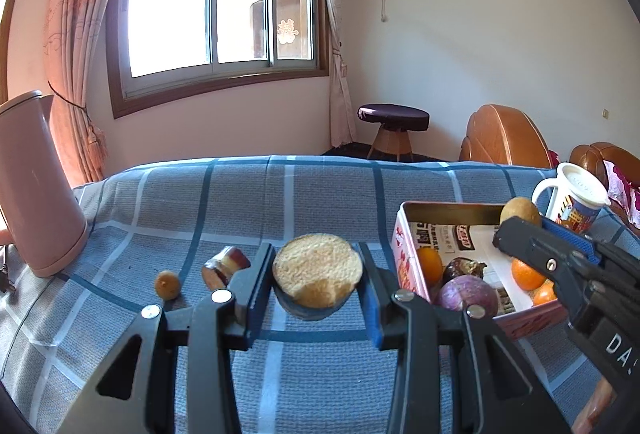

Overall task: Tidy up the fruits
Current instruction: 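Carry the cake into the tin and open the left tool while the right tool carries the fruit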

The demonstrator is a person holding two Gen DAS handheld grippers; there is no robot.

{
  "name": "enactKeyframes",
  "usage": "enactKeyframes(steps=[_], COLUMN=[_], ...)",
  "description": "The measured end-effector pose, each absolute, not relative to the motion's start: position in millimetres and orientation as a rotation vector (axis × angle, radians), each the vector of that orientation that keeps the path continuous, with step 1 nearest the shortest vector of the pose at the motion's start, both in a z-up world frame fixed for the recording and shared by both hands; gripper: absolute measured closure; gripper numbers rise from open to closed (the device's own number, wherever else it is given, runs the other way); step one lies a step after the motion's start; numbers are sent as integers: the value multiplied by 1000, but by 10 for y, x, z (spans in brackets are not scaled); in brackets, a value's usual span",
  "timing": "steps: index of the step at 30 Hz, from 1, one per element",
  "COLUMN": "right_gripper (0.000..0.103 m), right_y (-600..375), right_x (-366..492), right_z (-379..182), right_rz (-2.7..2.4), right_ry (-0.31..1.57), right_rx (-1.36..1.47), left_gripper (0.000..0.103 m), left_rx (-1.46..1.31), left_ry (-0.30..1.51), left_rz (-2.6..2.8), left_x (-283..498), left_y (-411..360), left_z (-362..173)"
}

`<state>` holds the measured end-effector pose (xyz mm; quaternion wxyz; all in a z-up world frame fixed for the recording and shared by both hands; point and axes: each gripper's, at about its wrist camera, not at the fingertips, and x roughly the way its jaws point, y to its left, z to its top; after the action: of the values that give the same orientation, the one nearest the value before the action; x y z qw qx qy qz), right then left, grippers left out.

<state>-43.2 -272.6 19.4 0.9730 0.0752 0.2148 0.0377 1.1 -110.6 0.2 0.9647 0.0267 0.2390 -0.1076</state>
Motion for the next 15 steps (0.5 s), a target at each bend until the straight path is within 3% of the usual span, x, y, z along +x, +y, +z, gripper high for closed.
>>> enactKeyframes(steps=[15], right_gripper=[75], right_y=[-3524], right_x=[-475], right_z=[220], right_rz=[-89], right_ry=[414], right_rx=[155], left_gripper=[62], left_rx=[76], left_ry=[451], left_rz=[-341], left_x=[34], left_y=[-1827], left_z=[118])
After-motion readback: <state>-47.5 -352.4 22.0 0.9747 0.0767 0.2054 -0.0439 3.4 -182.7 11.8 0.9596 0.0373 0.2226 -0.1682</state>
